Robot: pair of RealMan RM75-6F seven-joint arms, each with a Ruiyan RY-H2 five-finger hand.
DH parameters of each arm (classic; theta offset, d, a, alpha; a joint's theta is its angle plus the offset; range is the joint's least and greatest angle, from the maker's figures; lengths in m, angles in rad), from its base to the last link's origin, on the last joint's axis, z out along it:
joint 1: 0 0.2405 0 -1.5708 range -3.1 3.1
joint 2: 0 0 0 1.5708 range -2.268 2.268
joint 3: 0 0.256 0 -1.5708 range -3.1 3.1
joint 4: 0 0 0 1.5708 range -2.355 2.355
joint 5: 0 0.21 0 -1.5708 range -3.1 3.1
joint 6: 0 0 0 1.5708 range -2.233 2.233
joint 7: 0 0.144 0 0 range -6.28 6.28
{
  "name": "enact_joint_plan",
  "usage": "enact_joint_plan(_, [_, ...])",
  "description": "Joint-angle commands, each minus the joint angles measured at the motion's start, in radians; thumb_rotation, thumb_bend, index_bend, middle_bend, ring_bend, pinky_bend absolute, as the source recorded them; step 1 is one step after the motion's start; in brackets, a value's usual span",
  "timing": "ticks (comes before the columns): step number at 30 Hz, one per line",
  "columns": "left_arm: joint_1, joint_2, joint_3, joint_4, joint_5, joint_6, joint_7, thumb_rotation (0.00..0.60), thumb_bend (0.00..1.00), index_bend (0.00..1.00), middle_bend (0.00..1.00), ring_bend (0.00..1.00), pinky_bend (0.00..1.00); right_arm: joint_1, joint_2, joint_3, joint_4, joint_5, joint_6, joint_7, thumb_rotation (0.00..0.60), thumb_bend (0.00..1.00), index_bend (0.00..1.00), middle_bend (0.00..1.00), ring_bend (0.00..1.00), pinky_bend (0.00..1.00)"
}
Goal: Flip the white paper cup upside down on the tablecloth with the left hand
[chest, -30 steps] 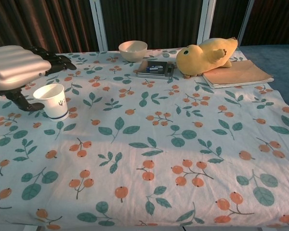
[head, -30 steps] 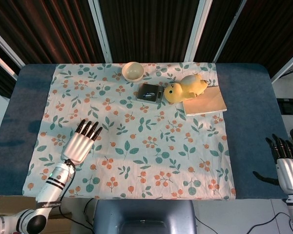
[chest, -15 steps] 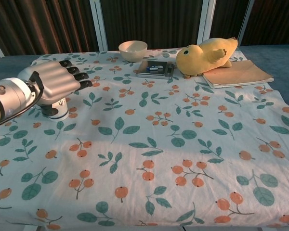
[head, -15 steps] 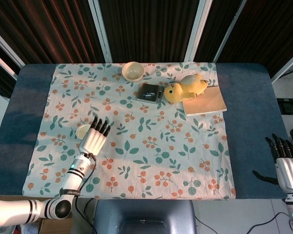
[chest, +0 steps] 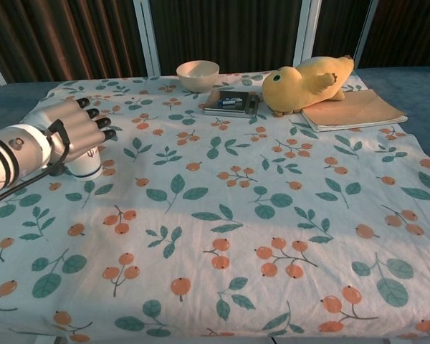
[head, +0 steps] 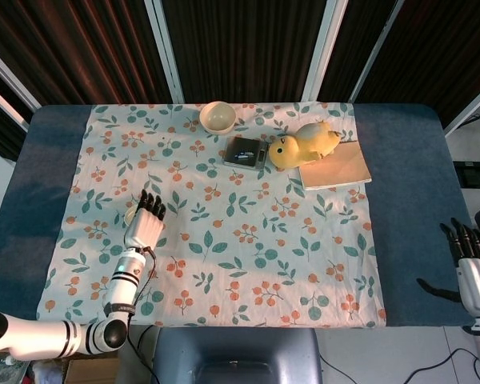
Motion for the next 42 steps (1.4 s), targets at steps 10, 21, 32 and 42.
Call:
enact_joint_plan(10, [-0.01, -0.003, 0.058, 0.074, 0.097, -0.031, -0.109, 0.6, 0.37, 0.11, 0.2, 0.0, 0.0, 0.004, 0.0, 0.005, 0.014, 0.008, -0.012, 0.02, 0.527, 0.0, 0.0, 0.0, 0.0, 0.0])
enact_joint_plan(21, [0.009, 0.023, 0.057, 0.047, 0.218, -0.027, -0.276, 0.6, 0.4, 0.25, 0.32, 0.05, 0.0, 0.007, -0.002, 0.002, 0.019, 0.013, -0.026, 0.017, 0.533, 0.0, 0.0, 0.0, 0.0, 0.0])
enact_joint_plan(32, [0.174, 0.021, -0.089, 0.047, 0.44, -0.085, -1.174, 0.6, 0.4, 0.26, 0.34, 0.08, 0.0, 0.015, 0.0, -0.002, 0.013, 0.015, -0.048, 0.022, 0.534, 0.0, 0.0, 0.0, 0.0, 0.0])
enact_joint_plan(42, [0.258, -0.067, -0.1, 0.271, 0.516, -0.191, -1.62, 0.6, 0.39, 0.22, 0.33, 0.07, 0.0, 0.019, -0.003, -0.003, 0.017, 0.016, -0.054, 0.023, 0.533, 0.0, 0.0, 0.0, 0.0, 0.0])
